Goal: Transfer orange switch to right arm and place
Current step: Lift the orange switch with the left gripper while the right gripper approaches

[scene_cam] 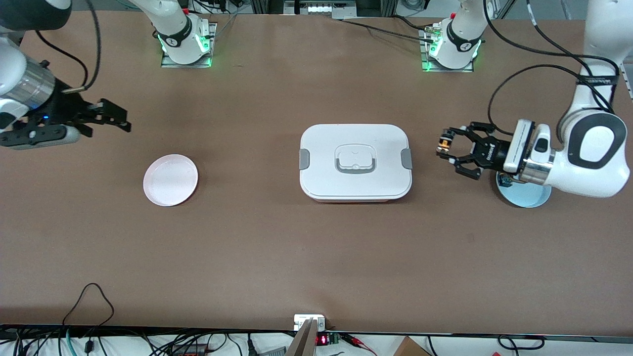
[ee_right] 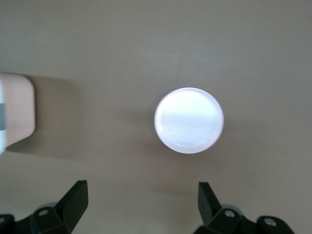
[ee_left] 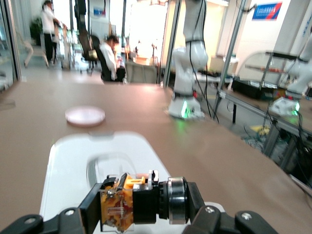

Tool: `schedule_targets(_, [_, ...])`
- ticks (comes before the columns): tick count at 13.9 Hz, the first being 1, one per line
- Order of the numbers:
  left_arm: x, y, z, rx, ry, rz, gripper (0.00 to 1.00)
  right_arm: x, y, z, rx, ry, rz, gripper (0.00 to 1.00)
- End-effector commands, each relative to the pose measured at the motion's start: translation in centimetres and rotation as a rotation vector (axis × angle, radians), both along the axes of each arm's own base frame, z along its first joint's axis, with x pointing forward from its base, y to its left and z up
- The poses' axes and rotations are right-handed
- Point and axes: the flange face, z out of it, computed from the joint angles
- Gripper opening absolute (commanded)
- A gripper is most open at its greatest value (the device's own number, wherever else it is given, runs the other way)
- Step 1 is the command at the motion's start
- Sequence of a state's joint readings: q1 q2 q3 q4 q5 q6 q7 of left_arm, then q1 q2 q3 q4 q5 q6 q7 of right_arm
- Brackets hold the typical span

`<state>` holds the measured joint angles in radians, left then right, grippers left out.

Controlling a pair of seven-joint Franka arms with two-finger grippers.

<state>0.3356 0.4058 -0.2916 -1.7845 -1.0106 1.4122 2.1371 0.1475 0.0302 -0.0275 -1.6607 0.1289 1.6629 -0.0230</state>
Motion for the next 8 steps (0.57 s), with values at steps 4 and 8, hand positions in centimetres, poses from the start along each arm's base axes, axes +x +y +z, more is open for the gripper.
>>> schedule_targets(4, [-3.3,-7.9,3.3,-0.148,0.003,0.114,0.00,-0.2,8.0,1.0,0.388,0.051,0.009,1.00])
schedule_targets(8, [-4.5,-14.8,4.5,-0.165,0.066,0.194,0.00,1.9,11.7,-1.9,0.797,0.199,-0.098,1.00])
